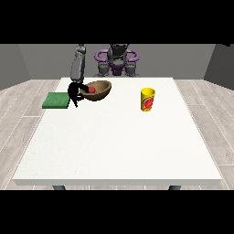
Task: Pick the cup and pour the ball into the bowl, then pick the bowl and place it on the pad
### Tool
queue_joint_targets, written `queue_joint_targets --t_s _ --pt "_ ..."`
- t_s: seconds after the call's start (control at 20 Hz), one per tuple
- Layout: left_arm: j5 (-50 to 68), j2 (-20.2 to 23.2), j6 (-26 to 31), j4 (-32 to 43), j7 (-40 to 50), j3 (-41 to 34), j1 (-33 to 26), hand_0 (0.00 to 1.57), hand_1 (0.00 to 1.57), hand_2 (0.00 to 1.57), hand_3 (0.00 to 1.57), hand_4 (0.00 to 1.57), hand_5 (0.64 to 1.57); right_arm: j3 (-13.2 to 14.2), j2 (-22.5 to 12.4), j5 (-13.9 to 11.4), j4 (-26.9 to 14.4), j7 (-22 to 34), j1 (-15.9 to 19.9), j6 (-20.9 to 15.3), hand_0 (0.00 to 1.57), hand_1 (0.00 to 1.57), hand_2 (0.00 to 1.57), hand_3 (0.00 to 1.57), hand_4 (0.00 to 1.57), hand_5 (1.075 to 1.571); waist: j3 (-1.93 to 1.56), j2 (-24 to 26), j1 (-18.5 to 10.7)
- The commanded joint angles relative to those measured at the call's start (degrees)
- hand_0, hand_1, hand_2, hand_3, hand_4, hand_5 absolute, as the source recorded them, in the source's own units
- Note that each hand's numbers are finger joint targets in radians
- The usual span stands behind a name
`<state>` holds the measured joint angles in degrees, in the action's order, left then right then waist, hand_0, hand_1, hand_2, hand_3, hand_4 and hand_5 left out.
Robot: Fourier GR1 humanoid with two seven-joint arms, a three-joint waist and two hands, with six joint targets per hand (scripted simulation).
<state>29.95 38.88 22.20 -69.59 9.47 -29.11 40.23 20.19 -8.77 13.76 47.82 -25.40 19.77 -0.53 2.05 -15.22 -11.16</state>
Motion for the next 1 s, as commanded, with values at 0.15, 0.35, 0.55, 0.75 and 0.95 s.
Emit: queue_joint_targets --t_s 0.15,0.35,0.55,0.75,0.95 --pt "-2.1 0.8 0.3 6.4 -1.3 -0.5 -3.0 0.0 0.0 0.0 0.0 0.73 1.569 -4.9 -3.9 -3.7 2.5 21.1 1.6 -6.1 1.57 1.57 1.57 1.57 1.05 1.533 -1.85 5.5 3.6" --pt "-3.8 1.5 1.1 10.0 -6.0 -2.1 -6.4 0.0 0.0 0.0 0.0 0.72 1.569 -4.2 -7.0 -1.0 5.0 33.3 8.2 -6.0 1.57 1.57 1.57 1.57 1.03 1.534 -1.94 7.1 5.6" --pt "-2.4 6.1 3.0 15.5 -5.1 -4.8 -7.1 0.0 0.0 0.0 0.0 0.71 1.567 -6.6 -13.3 -4.3 7.2 35.8 7.3 -2.8 1.57 1.57 1.57 1.57 0.99 1.553 -1.97 8.4 9.5" --pt "-1.3 5.8 5.3 14.2 -8.3 -5.0 -8.0 0.0 0.0 0.0 0.0 0.71 1.566 -3.4 -19.5 -3.9 3.0 33.6 8.8 0.5 1.57 1.57 1.57 1.57 0.98 1.57 -2.03 4.8 7.8" --pt "-3.4 5.8 3.0 13.8 -12.7 -5.0 -7.9 0.0 0.0 0.0 0.0 0.7 1.562 -2.6 -22.4 -4.3 1.2 29.1 10.7 3.6 1.57 1.57 1.57 1.57 1.0 1.571 -2.06 0.7 8.4"
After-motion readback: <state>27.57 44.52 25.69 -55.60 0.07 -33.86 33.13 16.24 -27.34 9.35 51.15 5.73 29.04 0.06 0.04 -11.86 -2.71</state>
